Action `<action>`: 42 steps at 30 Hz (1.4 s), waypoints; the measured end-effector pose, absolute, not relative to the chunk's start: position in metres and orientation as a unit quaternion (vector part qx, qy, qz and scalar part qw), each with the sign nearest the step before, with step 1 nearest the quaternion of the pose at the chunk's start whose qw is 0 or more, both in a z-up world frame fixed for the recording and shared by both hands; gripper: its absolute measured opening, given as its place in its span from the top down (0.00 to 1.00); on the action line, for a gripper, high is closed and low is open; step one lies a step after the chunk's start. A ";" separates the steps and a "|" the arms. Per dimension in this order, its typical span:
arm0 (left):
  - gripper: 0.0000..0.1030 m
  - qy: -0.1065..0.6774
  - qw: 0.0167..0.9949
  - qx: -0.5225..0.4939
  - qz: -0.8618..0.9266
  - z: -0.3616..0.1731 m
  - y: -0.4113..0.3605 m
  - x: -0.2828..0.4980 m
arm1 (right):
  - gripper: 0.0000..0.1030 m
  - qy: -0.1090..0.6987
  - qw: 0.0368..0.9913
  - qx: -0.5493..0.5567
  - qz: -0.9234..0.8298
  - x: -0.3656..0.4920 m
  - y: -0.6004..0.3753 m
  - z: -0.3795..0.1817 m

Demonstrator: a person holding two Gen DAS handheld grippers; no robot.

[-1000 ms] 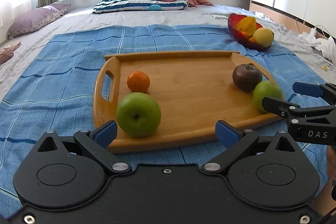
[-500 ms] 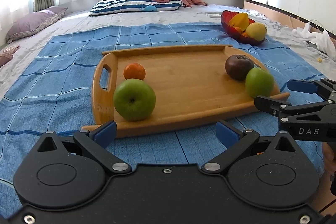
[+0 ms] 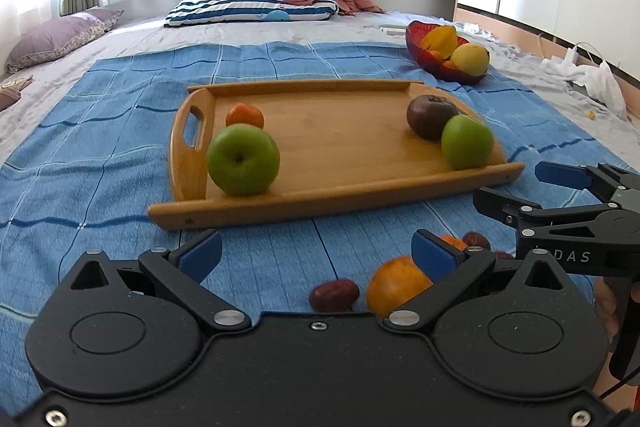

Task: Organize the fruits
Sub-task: 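Move both grippers back from the tray toward the fruit on the blanket, then grasp the large pale orange with the left gripper while the right gripper grasps a red date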

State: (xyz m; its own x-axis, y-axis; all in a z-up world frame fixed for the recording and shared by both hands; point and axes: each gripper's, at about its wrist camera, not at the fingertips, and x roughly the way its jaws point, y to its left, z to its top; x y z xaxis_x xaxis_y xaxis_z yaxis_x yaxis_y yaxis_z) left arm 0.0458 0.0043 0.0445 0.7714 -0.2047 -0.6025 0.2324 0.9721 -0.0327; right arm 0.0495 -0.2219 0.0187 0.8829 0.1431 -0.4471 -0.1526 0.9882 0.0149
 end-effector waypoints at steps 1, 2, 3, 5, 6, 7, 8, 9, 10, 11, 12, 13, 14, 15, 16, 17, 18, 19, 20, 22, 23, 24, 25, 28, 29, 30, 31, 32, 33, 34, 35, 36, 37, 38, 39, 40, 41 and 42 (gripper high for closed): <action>0.02 0.318 0.941 0.021 -0.117 0.043 0.004 0.044 | 0.04 0.230 0.970 -0.009 0.074 0.048 -0.222 0.017; 0.02 0.319 0.940 0.021 -0.118 0.042 0.004 0.042 | 0.04 0.232 0.970 -0.006 0.073 0.046 -0.222 0.015; 0.02 0.319 0.940 0.021 -0.119 0.041 0.004 0.039 | 0.04 0.233 0.970 -0.003 0.072 0.044 -0.223 0.014; 0.02 0.321 0.939 0.020 -0.122 0.039 0.004 0.034 | 0.04 0.234 0.970 0.004 0.072 0.041 -0.223 0.011; 0.02 0.321 0.939 0.019 -0.123 0.038 0.004 0.032 | 0.04 0.234 0.969 0.008 0.072 0.039 -0.224 0.009; 0.02 0.320 0.939 0.017 -0.125 0.038 0.004 0.030 | 0.04 0.234 0.970 0.009 0.072 0.037 -0.225 0.007; 0.02 0.321 0.938 0.017 -0.127 0.038 0.004 0.027 | 0.04 0.232 0.970 0.010 0.073 0.034 -0.225 0.006; 0.02 0.321 0.938 0.016 -0.129 0.037 0.004 0.025 | 0.04 0.230 0.970 0.010 0.074 0.032 -0.225 0.005; 0.02 0.321 0.938 0.015 -0.130 0.037 0.004 0.023 | 0.04 0.229 0.971 0.010 0.075 0.030 -0.225 0.004; 0.02 0.321 0.938 0.014 -0.132 0.037 0.004 0.021 | 0.04 0.228 0.971 0.010 0.076 0.027 -0.225 0.004; 0.02 0.321 0.937 0.014 -0.134 0.037 0.004 0.019 | 0.04 0.228 0.971 0.009 0.077 0.026 -0.225 0.003; 0.02 0.322 0.937 0.013 -0.137 0.036 0.004 0.017 | 0.04 0.227 0.971 0.008 0.077 0.024 -0.225 0.003; 0.02 0.322 0.936 0.014 -0.140 0.036 0.004 0.015 | 0.04 0.227 0.971 0.007 0.077 0.022 -0.225 0.002; 0.02 0.322 0.936 0.015 -0.144 0.036 0.004 0.013 | 0.04 0.227 0.971 0.006 0.078 0.019 -0.225 0.002; 0.02 0.322 0.935 0.016 -0.146 0.036 0.003 0.011 | 0.04 0.227 0.971 0.004 0.078 0.019 -0.225 0.002; 0.02 0.321 0.935 0.017 -0.149 0.036 0.002 0.009 | 0.05 0.227 0.971 0.003 0.079 0.017 -0.224 0.001; 0.03 0.320 0.935 0.018 -0.151 0.037 0.001 0.008 | 0.07 0.227 0.971 0.002 0.079 0.016 -0.224 0.000; 0.03 0.319 0.935 0.020 -0.153 0.037 0.000 0.006 | 0.07 0.227 0.971 0.002 0.078 0.014 -0.224 -0.001; 0.03 0.318 0.935 0.021 -0.155 0.037 -0.001 0.004 | 0.09 0.228 0.971 0.002 0.078 0.012 -0.223 -0.001; 0.09 0.318 0.934 0.024 -0.160 0.036 -0.005 0.002 | 0.13 0.229 0.971 0.002 0.075 0.009 -0.223 -0.003; 0.12 0.318 0.934 0.025 -0.160 0.036 -0.007 0.002 | 0.18 0.229 0.971 0.003 0.073 0.008 -0.223 -0.004; 0.18 0.319 0.934 0.028 -0.160 0.036 -0.009 0.001 | 0.24 0.230 0.971 0.003 0.071 0.007 -0.223 -0.005; 0.24 0.319 0.933 0.031 -0.162 0.035 -0.011 0.001 | 0.26 0.231 0.970 0.003 0.070 0.006 -0.223 -0.006; 0.40 0.321 0.932 0.035 -0.165 0.033 -0.015 0.000 | 0.36 0.236 0.969 0.010 0.078 0.003 -0.223 -0.008; 0.42 0.322 0.931 0.034 -0.166 0.033 -0.016 0.000 | 0.40 0.237 0.968 0.010 0.082 0.003 -0.223 -0.008; 0.44 0.323 0.931 0.033 -0.168 0.033 -0.017 0.000 | 0.43 0.237 0.968 0.008 0.086 0.002 -0.222 -0.009; 0.46 0.324 0.930 0.032 -0.169 0.033 -0.018 0.001 | 0.44 0.237 0.968 0.004 0.088 0.001 -0.220 -0.009; 0.47 0.326 0.930 0.030 -0.170 0.032 -0.019 0.002 | 0.47 0.236 0.968 0.000 0.089 0.001 -0.218 -0.010; 0.48 0.327 0.929 0.028 -0.170 0.031 -0.020 0.002 | 0.50 0.236 0.968 -0.004 0.090 0.001 -0.216 -0.010; 0.48 0.328 0.929 0.025 -0.171 0.030 -0.022 0.003 | 0.51 0.237 0.967 -0.007 0.093 0.001 -0.214 -0.011; 0.48 0.329 0.928 0.024 -0.171 0.030 -0.023 0.003 | 0.53 0.238 0.967 -0.006 0.095 0.001 -0.213 -0.011; 0.48 0.329 0.928 0.024 -0.171 0.029 -0.024 0.004 | 0.55 0.240 0.966 -0.005 0.098 0.001 -0.213 -0.012; 0.48 0.329 0.929 0.025 -0.170 0.027 -0.026 0.005 | 0.56 0.240 0.965 -0.004 0.101 0.000 -0.212 -0.013; 0.48 0.329 0.929 0.025 -0.168 0.026 -0.028 0.005 | 0.57 0.240 0.965 -0.003 0.102 0.000 -0.211 -0.013; 0.48 0.330 0.929 0.025 -0.167 0.025 -0.029 0.006 | 0.58 0.239 0.965 -0.003 0.104 -0.001 -0.210 -0.013; 0.48 0.331 0.929 0.023 -0.167 0.024 -0.030 0.007 | 0.58 0.239 0.965 -0.002 0.106 -0.001 -0.209 -0.013; 0.48 0.331 0.929 0.019 -0.166 0.023 -0.031 0.008 | 0.58 0.239 0.965 0.000 0.108 -0.001 -0.209 -0.013; 0.48 0.332 0.929 0.017 -0.165 0.022 -0.031 0.008 | 0.59 0.239 0.965 0.001 0.109 -0.001 -0.208 -0.014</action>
